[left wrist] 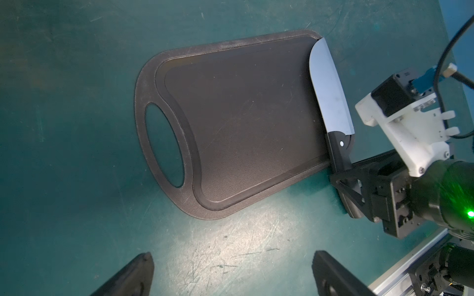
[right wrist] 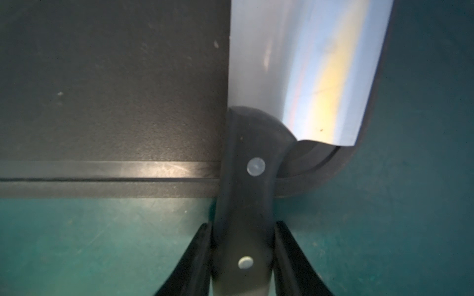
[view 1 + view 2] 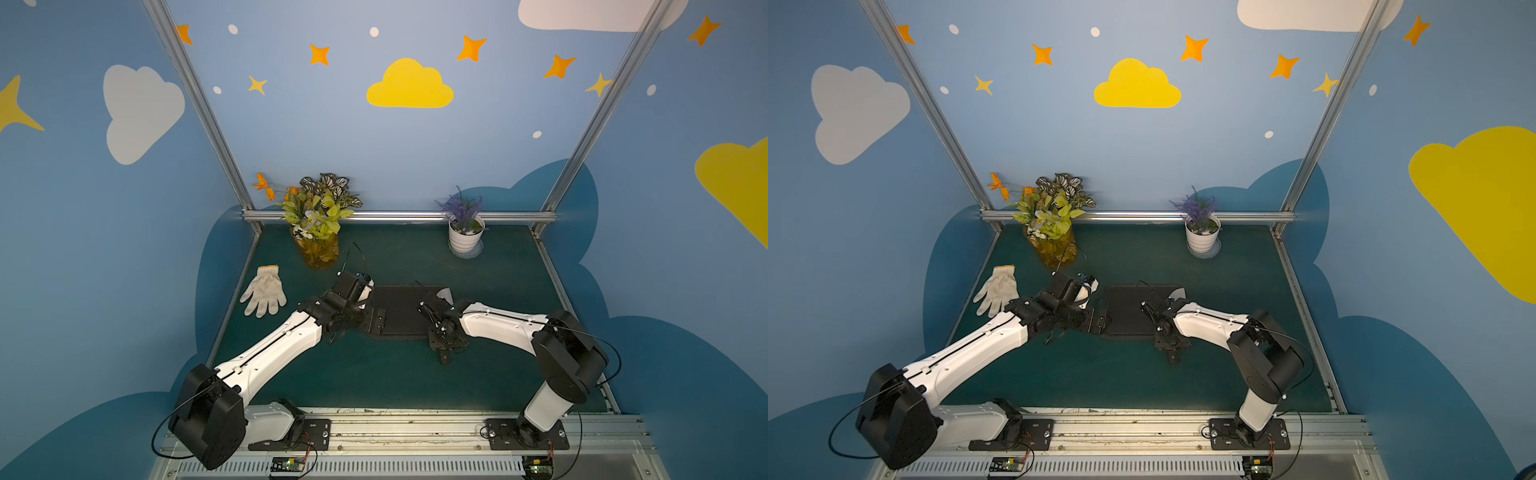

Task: Align the knife with the edge of the cutting board
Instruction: Adjust the knife at the edge of the cutting board.

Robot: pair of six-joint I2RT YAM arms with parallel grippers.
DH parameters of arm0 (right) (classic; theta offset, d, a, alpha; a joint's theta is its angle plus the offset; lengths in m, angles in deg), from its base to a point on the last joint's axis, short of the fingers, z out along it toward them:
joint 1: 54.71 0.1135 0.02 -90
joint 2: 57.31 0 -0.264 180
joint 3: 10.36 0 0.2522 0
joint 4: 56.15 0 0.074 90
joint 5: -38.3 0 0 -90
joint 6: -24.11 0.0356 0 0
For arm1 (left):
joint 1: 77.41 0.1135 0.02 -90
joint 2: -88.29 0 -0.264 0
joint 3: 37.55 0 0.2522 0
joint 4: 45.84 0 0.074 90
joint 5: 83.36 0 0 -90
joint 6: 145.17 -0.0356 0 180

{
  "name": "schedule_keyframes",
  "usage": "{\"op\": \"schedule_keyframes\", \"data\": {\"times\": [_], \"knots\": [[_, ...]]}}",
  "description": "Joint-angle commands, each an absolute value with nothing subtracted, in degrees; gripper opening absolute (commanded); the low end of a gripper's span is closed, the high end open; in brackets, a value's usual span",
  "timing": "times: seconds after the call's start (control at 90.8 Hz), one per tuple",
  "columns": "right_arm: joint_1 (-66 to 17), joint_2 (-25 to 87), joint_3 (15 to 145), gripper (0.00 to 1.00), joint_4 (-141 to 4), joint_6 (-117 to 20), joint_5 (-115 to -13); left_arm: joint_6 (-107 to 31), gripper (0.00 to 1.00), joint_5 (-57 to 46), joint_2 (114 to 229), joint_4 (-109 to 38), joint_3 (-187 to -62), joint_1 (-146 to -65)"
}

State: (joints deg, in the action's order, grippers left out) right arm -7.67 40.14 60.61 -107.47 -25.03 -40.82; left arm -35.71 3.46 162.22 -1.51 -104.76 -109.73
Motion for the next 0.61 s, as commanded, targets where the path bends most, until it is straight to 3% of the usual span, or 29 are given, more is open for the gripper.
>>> {"op": "schedule_keyframes", "data": {"times": [0.0, 0.595], "knots": [[-8.0, 41.1, 61.6, 0.37, -107.5, -25.3, -40.5, -36.5, 1.00, 3.6, 162.0, -1.0, -104.3, -109.9], [-8.0, 41.4, 61.2, 0.46, -106.8, -25.3, -40.9, -36.5, 1.00, 3.6, 162.0, -1.0, -104.3, -109.9]]}}
